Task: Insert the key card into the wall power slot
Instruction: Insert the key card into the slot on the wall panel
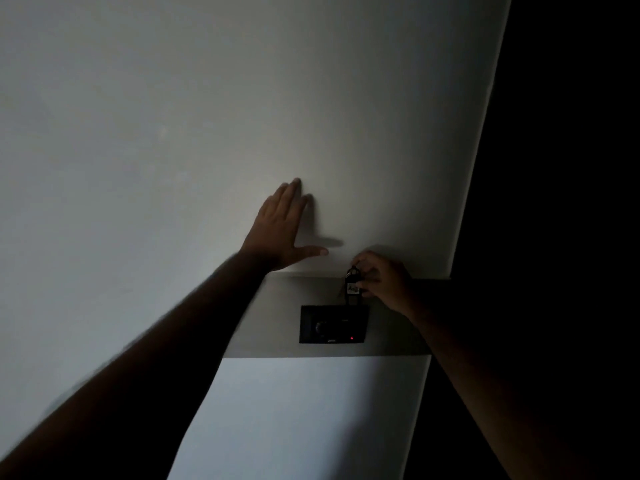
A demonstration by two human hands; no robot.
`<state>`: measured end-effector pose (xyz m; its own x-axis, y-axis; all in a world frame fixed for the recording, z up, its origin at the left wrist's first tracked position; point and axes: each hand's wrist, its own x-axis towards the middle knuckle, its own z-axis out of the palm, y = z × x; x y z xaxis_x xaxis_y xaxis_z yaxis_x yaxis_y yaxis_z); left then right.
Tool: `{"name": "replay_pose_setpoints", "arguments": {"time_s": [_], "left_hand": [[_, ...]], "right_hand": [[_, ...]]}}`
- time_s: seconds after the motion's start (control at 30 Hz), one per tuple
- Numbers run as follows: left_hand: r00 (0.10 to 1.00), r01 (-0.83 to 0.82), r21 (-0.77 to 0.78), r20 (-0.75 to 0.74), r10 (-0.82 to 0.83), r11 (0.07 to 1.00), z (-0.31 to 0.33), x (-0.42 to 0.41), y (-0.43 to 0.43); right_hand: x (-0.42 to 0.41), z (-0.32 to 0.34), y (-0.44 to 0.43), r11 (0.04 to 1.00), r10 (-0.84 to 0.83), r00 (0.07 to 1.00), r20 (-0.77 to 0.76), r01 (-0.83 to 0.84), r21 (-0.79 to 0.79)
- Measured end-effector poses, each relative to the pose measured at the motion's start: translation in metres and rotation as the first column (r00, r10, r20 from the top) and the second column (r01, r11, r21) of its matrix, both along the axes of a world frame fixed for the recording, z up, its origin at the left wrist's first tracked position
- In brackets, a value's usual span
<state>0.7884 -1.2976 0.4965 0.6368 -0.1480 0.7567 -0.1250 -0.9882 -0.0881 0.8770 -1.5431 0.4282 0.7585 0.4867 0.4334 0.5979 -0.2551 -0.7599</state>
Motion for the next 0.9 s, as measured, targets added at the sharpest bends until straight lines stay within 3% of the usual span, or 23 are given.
{"name": "replay_pose_setpoints", "arguments": {"time_s": [0.2, 0.53, 0.67, 0.8, 0.9], "left_hand": [[0.991, -0.129, 0.036, -0.029, 0.130, 0.991, -0.009, 0.008, -0.007], [0.986, -0.161, 0.052, -0.027, 0.163, 0.986, -0.012, 0.014, -0.006], [0.987, -0.158, 0.045, -0.033, 0.160, 0.986, -0.012, 0.014, -0.005], [0.986, -0.164, 0.042, -0.036, 0.166, 0.986, -0.012, 0.015, -0.007], [0.983, -0.176, 0.045, -0.041, 0.178, 0.983, -0.012, 0.015, -0.007]], "right_hand": [[0.011, -0.025, 0.002, 0.999, 0.031, 0.999, 0.016, -0.031, 0.020], [0.019, -0.042, 0.008, 0.991, 0.134, 0.991, -0.002, -0.134, 0.003], [0.021, -0.045, 0.006, 0.992, 0.120, 0.991, 0.059, -0.118, -0.046], [0.021, -0.050, 0.003, 0.984, 0.102, 0.970, 0.219, -0.066, -0.165], [0.018, -0.054, 0.002, 0.987, 0.080, 0.964, 0.253, -0.042, -0.153]]}}
